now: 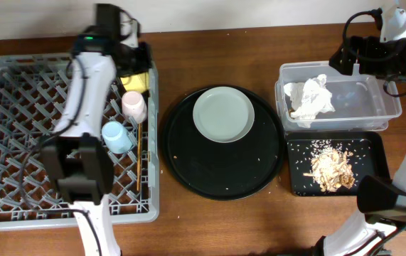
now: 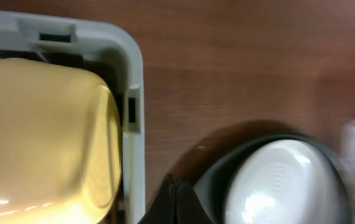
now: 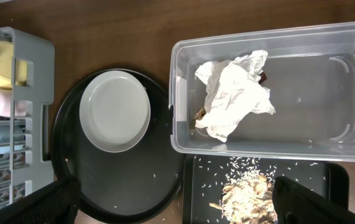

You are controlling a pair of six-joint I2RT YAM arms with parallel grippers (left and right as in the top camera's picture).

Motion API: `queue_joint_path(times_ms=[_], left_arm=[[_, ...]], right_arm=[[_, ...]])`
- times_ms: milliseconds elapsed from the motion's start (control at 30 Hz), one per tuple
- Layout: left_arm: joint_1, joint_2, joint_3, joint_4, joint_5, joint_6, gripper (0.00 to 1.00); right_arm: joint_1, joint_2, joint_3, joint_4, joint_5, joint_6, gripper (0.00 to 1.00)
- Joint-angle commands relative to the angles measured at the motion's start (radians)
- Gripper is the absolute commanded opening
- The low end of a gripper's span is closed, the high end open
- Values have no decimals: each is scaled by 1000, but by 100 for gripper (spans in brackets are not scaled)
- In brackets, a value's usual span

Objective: Sort waste into correct bins and load items into the dishwasher rack
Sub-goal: 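Reach the left gripper to the white plate and grip its edge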

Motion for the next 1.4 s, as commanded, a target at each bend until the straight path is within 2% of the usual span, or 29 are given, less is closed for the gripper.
queue_joint_path(times_ms=[0,200,367,433,633,733,800,833,1167,1367], left_arm=[[-29,54,6,-13,-355,50,0],[10,55,27,-113,-581,76,0],[82,53,143,-269,-558,74,1],[90,53,217,-318,-506,75,10],[12,53,483,-438,-198,75,39],[-79,53,517,-439,-26,75,58],[-129,58,517,-438,19,74,79],[-161,61,517,-438,26,74,84],[-419,191,516,-427,0,70,81],[-463,287,515,-481,-225,17,81]], right_arm=[[-4,6,-5,-3,9,8,98],[-4,6,-5,-3,9,8,99],[-4,6,-5,-3,9,8,98],[-4,6,-5,-3,9,8,99],[-4,6,-5,-3,9,8,99],[-5,6,-5,-3,9,8,98],[-4,6,-5,-3,9,8,99],[-5,6,-5,-3,9,8,99],[-4,6,-5,-3,9,8,99],[-4,6,-5,-3,9,8,99]])
